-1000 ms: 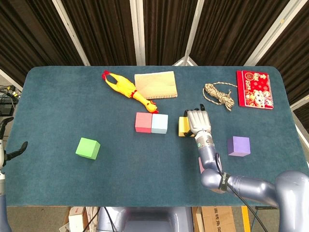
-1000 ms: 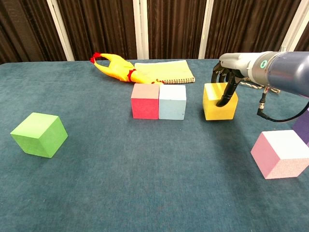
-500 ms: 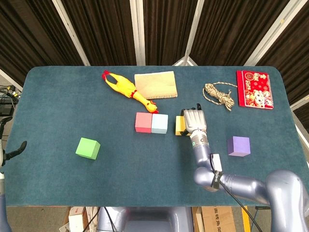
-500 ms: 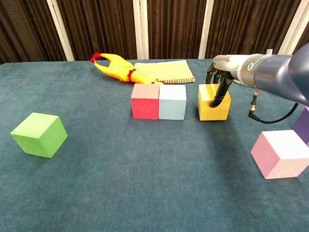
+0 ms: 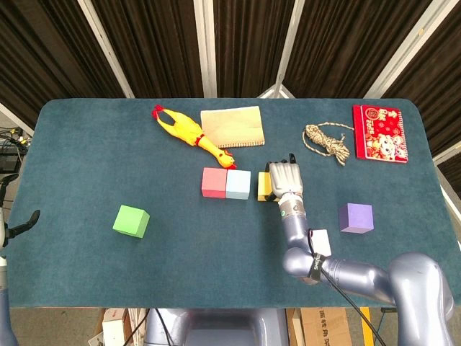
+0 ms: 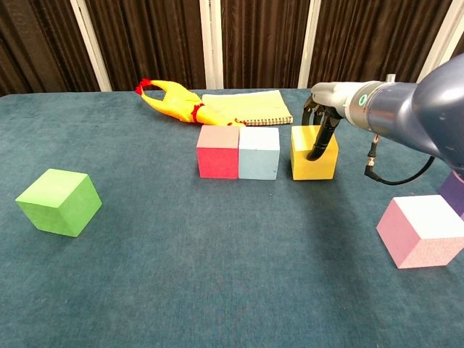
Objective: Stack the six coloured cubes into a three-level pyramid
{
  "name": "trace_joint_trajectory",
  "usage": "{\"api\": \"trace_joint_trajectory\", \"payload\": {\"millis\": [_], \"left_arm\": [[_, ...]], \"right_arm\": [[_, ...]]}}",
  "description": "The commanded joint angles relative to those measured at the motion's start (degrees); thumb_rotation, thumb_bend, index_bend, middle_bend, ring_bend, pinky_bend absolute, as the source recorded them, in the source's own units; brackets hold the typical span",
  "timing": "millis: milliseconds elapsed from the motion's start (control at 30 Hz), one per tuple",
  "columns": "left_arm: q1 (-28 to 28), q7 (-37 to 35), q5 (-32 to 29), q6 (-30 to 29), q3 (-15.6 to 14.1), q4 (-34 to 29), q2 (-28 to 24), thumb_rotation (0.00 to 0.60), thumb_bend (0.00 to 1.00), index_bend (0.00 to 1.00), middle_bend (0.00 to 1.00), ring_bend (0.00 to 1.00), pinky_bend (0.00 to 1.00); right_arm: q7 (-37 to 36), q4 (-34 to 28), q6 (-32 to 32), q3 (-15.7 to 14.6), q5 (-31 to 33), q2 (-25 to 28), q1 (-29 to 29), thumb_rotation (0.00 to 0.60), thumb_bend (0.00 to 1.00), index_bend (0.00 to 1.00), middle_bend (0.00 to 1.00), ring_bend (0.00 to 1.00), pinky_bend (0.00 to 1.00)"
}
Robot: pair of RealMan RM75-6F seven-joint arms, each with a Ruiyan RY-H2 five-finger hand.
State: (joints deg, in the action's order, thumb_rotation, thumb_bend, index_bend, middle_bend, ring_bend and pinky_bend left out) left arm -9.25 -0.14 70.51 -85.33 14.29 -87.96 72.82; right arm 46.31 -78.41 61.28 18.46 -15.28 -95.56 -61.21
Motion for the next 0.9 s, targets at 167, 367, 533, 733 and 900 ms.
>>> {"api": "trace_joint_trajectory", "payload": {"millis": [167,367,533,733,900], "left_arm": [[-0.02,-0.07,-0.14,0.16,0.06,0.07,0.0,0.6,0.28,0.19,0.0,0.0,0.0],[-0.07,-0.15,-0.34,0.3,0.19,0.32,0.02,0.6,0.28,0.19,0.0,0.0,0.0],[-0.05,-0.15,-0.19,0.17,0.17,0.53,0.1,0.6,0.28,0.19,0.0,0.0,0.0],[-0.06,-0.21,-0.29,0.25,0.21,0.72,0.12,0.6,0.28,0.19,0.0,0.0,0.0],[-0.08,-0.08,-0.3,0.26,0.2,0.79,0.22,0.6,0.28,0.19,0.0,0.0,0.0]], "right_arm": [[1.12,0.64,0.12,0.91,1.27,-0.82,-0.73,0.6,0.27,0.39,0.42,0.25,0.0],[1.85,1.04,0.17,1.38,1.96,-1.44,-1.11,0.6,0.27,0.39,0.42,0.25,0.0],[2.66,1.64,0.08,1.89,2.7,-1.86,-1.6,0.6,0.27,0.39,0.42,0.25,0.0],[3.28,2.31,-0.26,2.52,3.45,-2.12,-2.01,0.6,0.27,0.39,0.42,0.25,0.0],[3.8,2.78,-0.46,2.67,3.75,-2.22,-2.23,0.6,0.27,0.39,0.42,0.25,0.0]]}}
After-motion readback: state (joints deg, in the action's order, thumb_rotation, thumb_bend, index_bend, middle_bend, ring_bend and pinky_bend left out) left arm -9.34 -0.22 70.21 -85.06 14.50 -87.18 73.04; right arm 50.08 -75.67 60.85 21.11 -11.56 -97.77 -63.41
